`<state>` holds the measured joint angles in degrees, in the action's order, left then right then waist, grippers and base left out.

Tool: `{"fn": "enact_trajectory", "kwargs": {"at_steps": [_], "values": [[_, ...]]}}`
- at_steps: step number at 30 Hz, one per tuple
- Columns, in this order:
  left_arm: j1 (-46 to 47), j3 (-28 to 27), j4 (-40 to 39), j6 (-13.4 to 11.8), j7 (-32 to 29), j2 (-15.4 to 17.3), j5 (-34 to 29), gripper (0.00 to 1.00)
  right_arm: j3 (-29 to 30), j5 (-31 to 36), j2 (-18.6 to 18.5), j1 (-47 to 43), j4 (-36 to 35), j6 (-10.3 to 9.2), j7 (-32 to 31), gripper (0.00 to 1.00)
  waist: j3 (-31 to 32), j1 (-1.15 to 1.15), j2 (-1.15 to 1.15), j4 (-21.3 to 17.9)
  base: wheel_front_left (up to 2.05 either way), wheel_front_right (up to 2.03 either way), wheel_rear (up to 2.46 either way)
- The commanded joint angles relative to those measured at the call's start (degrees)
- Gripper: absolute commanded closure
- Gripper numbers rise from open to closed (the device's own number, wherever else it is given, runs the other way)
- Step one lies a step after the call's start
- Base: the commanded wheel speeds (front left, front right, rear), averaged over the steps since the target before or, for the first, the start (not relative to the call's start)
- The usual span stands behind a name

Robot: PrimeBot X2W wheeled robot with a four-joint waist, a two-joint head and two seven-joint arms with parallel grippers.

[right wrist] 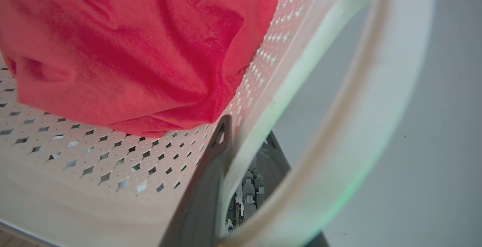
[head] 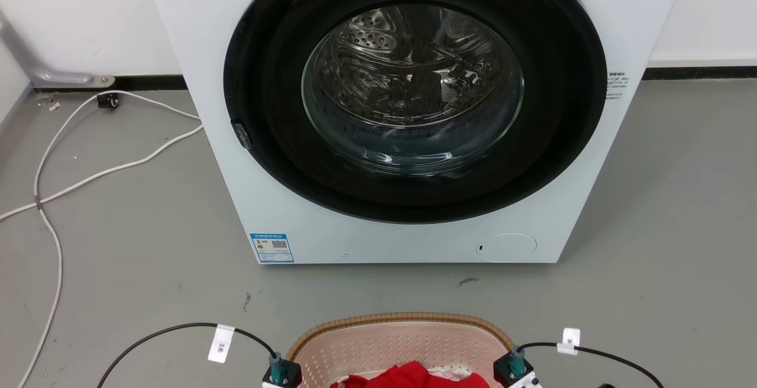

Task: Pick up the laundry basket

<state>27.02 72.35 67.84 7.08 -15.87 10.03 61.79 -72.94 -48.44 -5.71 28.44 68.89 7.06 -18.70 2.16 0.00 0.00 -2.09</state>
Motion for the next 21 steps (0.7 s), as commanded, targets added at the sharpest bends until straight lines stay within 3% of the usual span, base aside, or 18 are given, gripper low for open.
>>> {"fn": "enact_trajectory", "kwargs": {"at_steps": [1, 21], "values": [[1.2, 0.7, -0.5, 0.6, 0.7, -0.8, -0.3, 1.0, -0.8, 0.6, 0.9, 0.3, -0.6, 0.79, -0.2, 1.0, 0.0, 0.0, 0.0, 0.0, 0.0, 0.0, 0.0], [1.2, 1.0, -0.5, 0.6, 0.9, -0.7, 0.2, 1.0, -0.8, 1.2, 1.1, 0.1, -0.7, 0.79, -0.4, 1.0, -0.2, 0.0, 0.0, 0.1, 0.0, 0.0, 0.0]]}}
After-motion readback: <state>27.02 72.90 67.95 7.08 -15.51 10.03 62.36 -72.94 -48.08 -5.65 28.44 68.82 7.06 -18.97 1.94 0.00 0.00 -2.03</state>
